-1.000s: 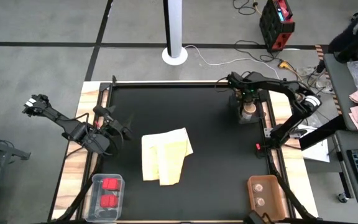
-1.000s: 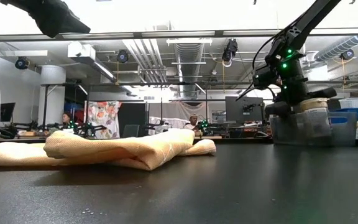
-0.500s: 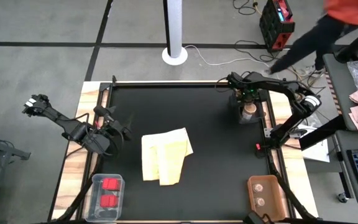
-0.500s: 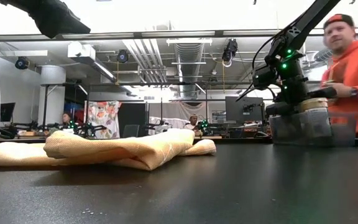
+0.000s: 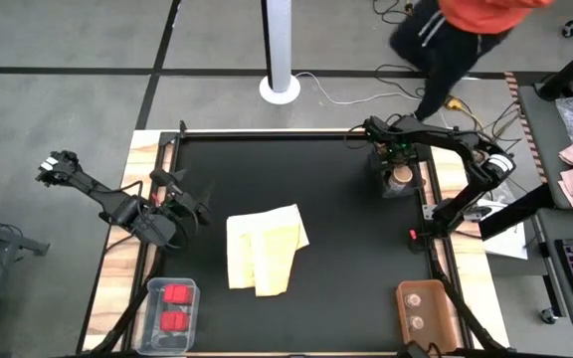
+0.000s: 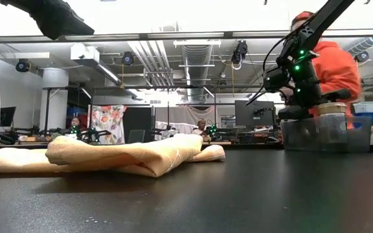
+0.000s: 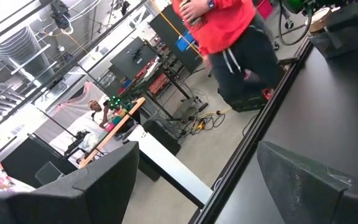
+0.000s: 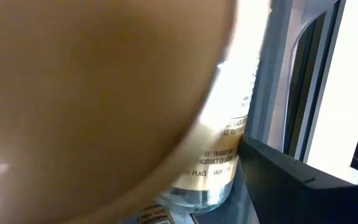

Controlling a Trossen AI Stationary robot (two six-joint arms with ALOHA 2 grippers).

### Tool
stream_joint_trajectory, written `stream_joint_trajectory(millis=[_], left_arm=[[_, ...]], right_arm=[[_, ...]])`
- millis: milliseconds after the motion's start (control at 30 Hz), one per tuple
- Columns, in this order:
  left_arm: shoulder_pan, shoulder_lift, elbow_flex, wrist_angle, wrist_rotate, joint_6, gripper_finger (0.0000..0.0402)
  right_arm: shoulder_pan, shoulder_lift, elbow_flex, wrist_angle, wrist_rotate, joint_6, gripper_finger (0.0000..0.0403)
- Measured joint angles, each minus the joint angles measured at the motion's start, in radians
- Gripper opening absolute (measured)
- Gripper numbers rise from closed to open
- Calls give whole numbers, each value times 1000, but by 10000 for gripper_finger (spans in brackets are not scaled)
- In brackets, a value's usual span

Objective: Sort spices by type
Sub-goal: Adjust the golden spice bottles in the black bin

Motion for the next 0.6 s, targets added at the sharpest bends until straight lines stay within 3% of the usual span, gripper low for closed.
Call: stream_joint_trajectory(millis=[300,600], left_arm=[[0,0,0,0,0,0,311],[0,0,0,0,0,0,311]], right_arm=[[0,-105,7,-15,-26,7,208],[-1,-111,8,-22,-25,8,92]])
